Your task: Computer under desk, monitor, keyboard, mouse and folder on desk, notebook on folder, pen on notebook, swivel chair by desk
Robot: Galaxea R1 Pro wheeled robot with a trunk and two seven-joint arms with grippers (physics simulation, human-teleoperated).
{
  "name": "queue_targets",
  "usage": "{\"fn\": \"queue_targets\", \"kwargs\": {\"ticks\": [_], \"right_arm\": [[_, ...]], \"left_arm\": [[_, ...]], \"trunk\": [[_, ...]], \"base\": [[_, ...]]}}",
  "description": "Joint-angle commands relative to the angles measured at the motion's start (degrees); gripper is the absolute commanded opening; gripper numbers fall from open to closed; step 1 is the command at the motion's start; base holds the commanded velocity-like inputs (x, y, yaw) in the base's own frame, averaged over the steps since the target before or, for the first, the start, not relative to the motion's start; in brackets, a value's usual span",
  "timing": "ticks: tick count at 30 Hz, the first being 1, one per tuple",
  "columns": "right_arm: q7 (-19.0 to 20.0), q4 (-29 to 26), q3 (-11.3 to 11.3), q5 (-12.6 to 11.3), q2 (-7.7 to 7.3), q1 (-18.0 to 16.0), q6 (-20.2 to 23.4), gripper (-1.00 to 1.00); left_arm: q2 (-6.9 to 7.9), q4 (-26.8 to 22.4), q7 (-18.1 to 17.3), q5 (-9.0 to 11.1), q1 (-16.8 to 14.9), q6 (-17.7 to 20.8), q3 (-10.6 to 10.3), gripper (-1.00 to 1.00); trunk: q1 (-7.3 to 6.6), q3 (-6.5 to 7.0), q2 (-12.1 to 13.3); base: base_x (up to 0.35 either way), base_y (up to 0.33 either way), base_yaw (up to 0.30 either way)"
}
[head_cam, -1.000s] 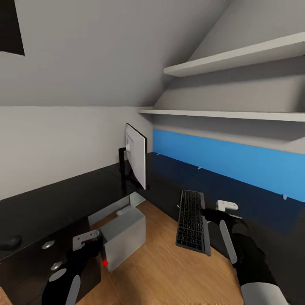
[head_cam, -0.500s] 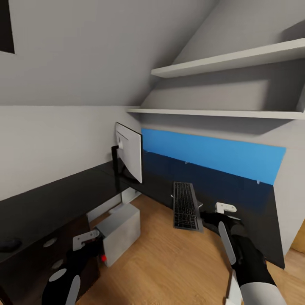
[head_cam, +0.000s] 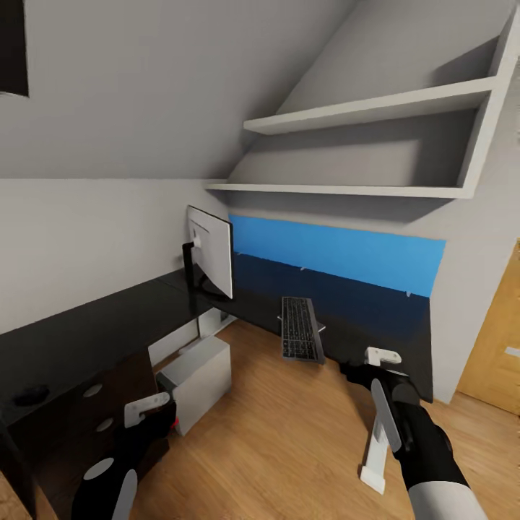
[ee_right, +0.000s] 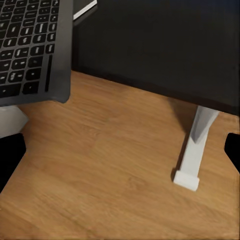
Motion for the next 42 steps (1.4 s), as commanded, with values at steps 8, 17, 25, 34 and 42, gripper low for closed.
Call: {"fn": "queue_targets", "kwargs": {"ticks": [8, 17, 25, 34, 42], "right_arm": [[-0.3, -0.1, 0.1, -0.6, 1.71, 0.0, 0.2, 1.0], [-0.2, -0.1, 0.1, -3.8, 1.84, 0.0, 0.2, 1.0], [0.9, 10.5, -3.7, -25.2, 1.41, 0.0, -0.7, 1.0], [4.1, 16.2, -8.6, -46.8, 1.38, 0.0, -1.0, 1.0], [4.8, 19.0, -9.6, -52.9, 1.88, 0.0, -5.5, 1.0]], "left_arm": [[-0.07, -0.2, 0.3, 0.6, 0.0, 0.2, 0.0, 1.0], [-0.1, -0.4, 0.3, 0.6, 0.0, 0.1, -0.1, 1.0], [-0.1, -0.8, 0.6, 0.6, 0.0, 0.1, -1.4, 1.0], [-0.1, -0.9, 0.6, 0.6, 0.0, 0.2, -1.4, 1.0], [-0.1, -0.9, 0.6, 0.6, 0.0, 0.2, -2.5, 1.0]], "trunk": [[-0.03, -0.07, 0.0], [-0.03, -0.12, 0.0], [1.73, -1.58, -3.3], [3.7, -3.19, -6.9], [5.46, -4.63, -10.1]], "base": [[-0.064, 0.0, -0.002], [-0.002, 0.0, 0.0], [0.0, 0.0, 0.0], [0.0, 0.0, 0.0], [0.0, 0.0, 0.0]]}}
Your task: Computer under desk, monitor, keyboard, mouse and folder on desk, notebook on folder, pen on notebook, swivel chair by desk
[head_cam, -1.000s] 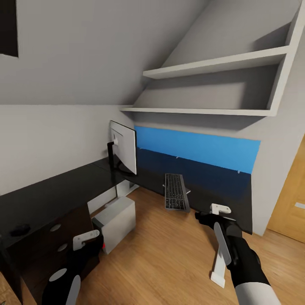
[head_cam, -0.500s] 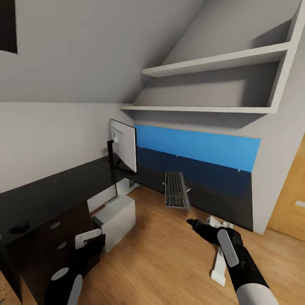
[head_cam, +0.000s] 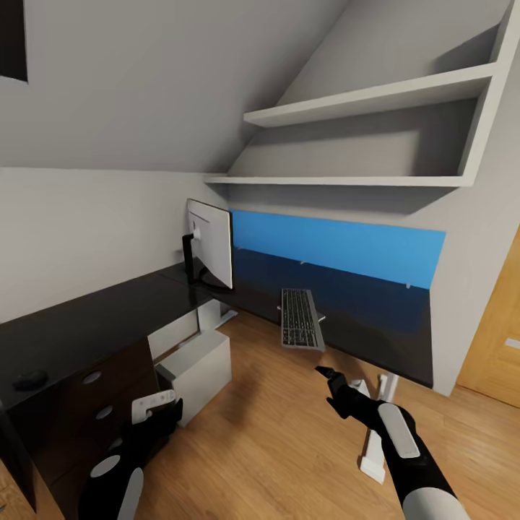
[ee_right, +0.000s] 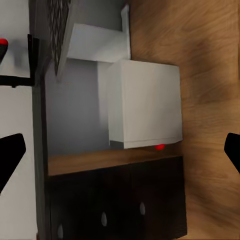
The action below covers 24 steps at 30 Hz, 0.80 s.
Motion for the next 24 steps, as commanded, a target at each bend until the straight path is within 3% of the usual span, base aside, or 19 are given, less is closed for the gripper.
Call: {"fn": "queue_targets", "kwargs": {"ticks": [1, 5, 6, 10, 13, 14, 15, 16, 20, 21, 24], "right_arm": [[-0.2, 0.1, 0.0, -0.5, 0.09, 0.0, -0.4, 1.0], [-0.2, 0.4, 2.7, -0.6, 0.33, 0.0, -3.5, 1.0], [-0.1, 0.3, 4.8, -0.7, 0.46, 0.0, -5.8, 1.0], [1.0, 0.2, 9.4, -0.7, 0.66, 0.0, -12.7, 1.0], [1.6, 1.8, 16.8, -0.7, 2.0, 0.0, -23.4, 1.0], [1.6, 2.1, 17.9, -0.7, 2.14, 0.0, -25.1, 1.0], [1.8, 3.0, 22.4, -0.8, 2.53, 0.0, -31.1, 1.0], [1.9, 3.3, 25.1, -0.8, 2.6, 0.0, -33.7, 1.0], [2.3, 3.6, 27.2, -1.5, 2.62, 0.0, -35.6, 1.0], [2.6, 3.6, 27.7, -3.7, 2.52, 0.0, -36.2, 1.0], [3.0, 3.5, 27.8, -5.7, 2.42, 0.0, -36.3, 1.0]], "left_arm": [[-0.03, -0.1, 0.3, 0.5, 0.0, 0.3, 0.0, 1.0], [-0.03, -0.1, 0.3, 0.5, 0.0, 0.3, -0.1, 1.0], [-0.03, -0.1, 0.3, 0.5, 0.0, 0.3, -0.1, 1.0], [-0.04, -0.1, 0.3, 0.5, 0.0, 0.3, -0.2, 1.0], [-0.04, -0.1, 0.3, 0.4, 0.0, 0.3, -0.7, 1.0], [-0.04, -0.1, 0.3, 0.4, 0.0, 0.3, -0.8, 1.0], [-0.03, -0.1, 0.3, 0.4, 0.0, 0.3, -0.9, 1.0], [-0.03, -0.1, 0.3, 0.4, 0.0, 0.3, -0.9, 1.0], [-0.03, 0.0, 0.3, 0.4, 0.0, 0.3, -0.9, 1.0], [-0.03, 0.0, 0.4, 0.4, 0.0, 0.4, -1.0, 1.0], [-0.03, 0.0, 0.4, 0.4, 0.0, 0.4, -1.0, 1.0]], "trunk": [[0.22, -0.25, -0.5], [1.1, -0.97, -2.1], [1.32, -1.15, -2.5], [2.2, -1.86, -4.1], [2.86, -2.4, -5.3], [3.08, -2.58, -5.7], [3.3, -2.76, -6.1], [3.52, -2.94, -6.5], [4.4, -3.66, -8.1], [4.62, -3.84, -8.5], [5.27, -4.38, -9.7]], "base": [[0.0, 0.0, 0.0], [0.0, 0.0, 0.0], [0.0, 0.0, 0.0], [0.0, 0.0, 0.0], [0.0, 0.0, 0.0], [0.0, 0.0, 0.0], [0.0, 0.0, 0.0], [0.0, 0.0, 0.0], [0.0, 0.0, 0.0], [0.0, 0.0, 0.0], [0.0, 0.0, 0.0]]}}
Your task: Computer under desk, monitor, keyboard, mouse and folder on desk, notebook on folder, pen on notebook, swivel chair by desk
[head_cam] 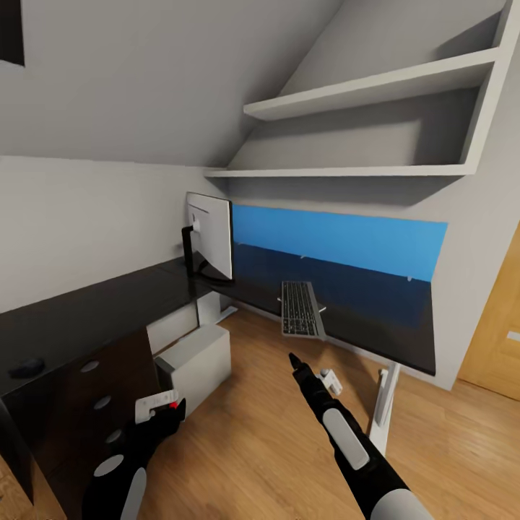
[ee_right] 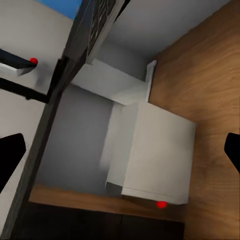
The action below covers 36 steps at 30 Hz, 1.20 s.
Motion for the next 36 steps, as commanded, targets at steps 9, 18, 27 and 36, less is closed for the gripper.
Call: {"fn": "queue_targets", "kwargs": {"ticks": [9, 18, 27, 36], "right_arm": [[15.7, 0.1, 0.0, -2.8, -0.16, 0.2, 0.0, 1.0], [18.1, 1.3, -0.3, -3.0, -0.23, 0.2, 0.1, 1.0], [18.1, 2.7, -1.2, -11.4, -1.35, 0.2, 0.2, 1.0], [17.9, 2.8, -1.4, -15.9, -1.44, 0.2, 0.2, 1.0]], "left_arm": [[-0.05, 0.0, 0.2, 0.4, 0.0, 0.3, 0.0, 1.0], [-0.06, 0.3, 0.3, 0.4, 0.0, 0.3, -0.5, 1.0], [-0.03, 0.4, 0.3, 0.4, 0.0, 0.3, -1.5, 1.0], [-0.03, 0.4, 0.3, 0.4, 0.0, 5.2, -1.5, 1.0]], "trunk": [[1.98, -1.68, -3.7], [2.64, -2.22, -4.9], [4.39, -3.66, -8.1], [5.05, -4.2, -9.3]], "base": [[0.0, 0.0, 0.0], [0.0, 0.0, 0.0], [0.0, 0.0, 0.0], [0.0, 0.0, 0.0]]}}
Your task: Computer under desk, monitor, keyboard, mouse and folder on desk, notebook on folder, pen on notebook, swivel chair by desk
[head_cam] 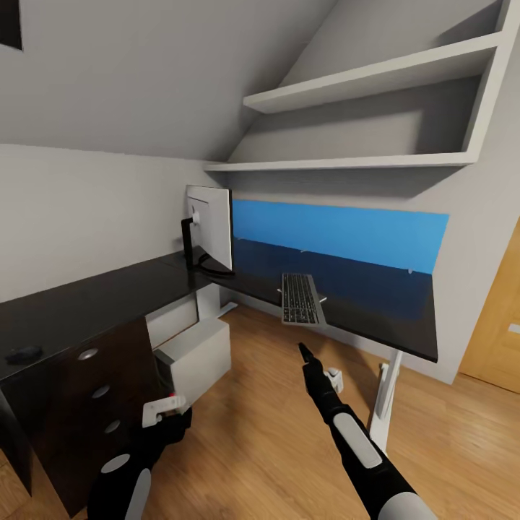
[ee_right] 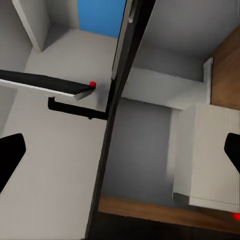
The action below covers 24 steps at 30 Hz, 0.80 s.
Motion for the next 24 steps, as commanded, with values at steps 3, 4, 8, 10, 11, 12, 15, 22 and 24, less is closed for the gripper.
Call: {"fn": "queue_targets", "kwargs": {"ticks": [3, 4, 8, 10, 11, 12, 15, 22, 24], "right_arm": [[0.2, 0.0, 0.1, -3.1, -0.47, 0.0, 0.1, 1.0], [0.2, 0.0, 0.1, -4.5, -0.77, 0.0, 0.1, 1.0], [0.2, 0.0, 0.1, -7.2, -1.38, 0.0, 0.1, 1.0], [0.3, 0.0, 0.1, -7.7, -1.47, 0.0, 0.1, 1.0], [0.3, 0.0, 0.1, -7.8, -1.48, 0.0, 0.1, 1.0], [0.3, 0.0, 0.1, -7.8, -1.49, 0.0, 0.1, 1.0], [0.3, 0.0, 0.1, -8.0, -1.52, 0.0, 0.0, 1.0], [0.4, 0.0, 0.1, -7.9, -1.49, 0.0, -0.1, 1.0], [0.4, 0.0, 0.1, -7.9, -1.51, 0.0, -0.1, 1.0]], "left_arm": [[0.02, 0.0, 0.3, 0.4, 0.0, 0.5, 0.0, 1.0], [0.04, 0.0, 0.3, 0.4, 0.0, 0.6, 0.0, 1.0], [0.05, 0.1, 0.2, 0.4, 0.0, 0.7, 0.0, 1.0], [0.06, 0.2, 0.2, 0.4, 0.0, 0.8, -0.2, 1.0], [0.06, 0.2, 0.2, 0.4, 0.0, 0.8, -0.2, 1.0], [0.06, 0.2, 0.2, 0.4, 0.0, 0.8, -0.3, 1.0], [0.06, 0.2, 0.2, 0.4, 0.0, 0.8, -0.4, 1.0], [0.06, 0.5, 0.2, 0.4, 0.0, 0.8, -0.5, 1.0], [0.06, 0.5, 0.2, 0.4, 0.0, 0.8, -0.6, 1.0]], "trunk": [[-0.01, -0.06, 0.0], [-0.01, -0.06, 0.0], [-0.01, -0.06, 0.0], [-0.01, -0.06, 0.0], [-0.01, -0.06, 0.0], [-0.01, -0.06, 0.0], [-0.01, -0.06, 0.0], [-0.45, 0.3, 0.8], [-0.89, 0.66, 1.6]], "base": [[0.025, 0.0, 0.0], [0.131, 0.0, 0.0], [0.137, 0.0, 0.0], [0.042, 0.0, 0.0], [0.026, 0.0, 0.0], [0.033, 0.0, 0.0], [0.124, 0.0, 0.0], [0.041, 0.0, 0.0], [0.004, 0.0, 0.0]]}}
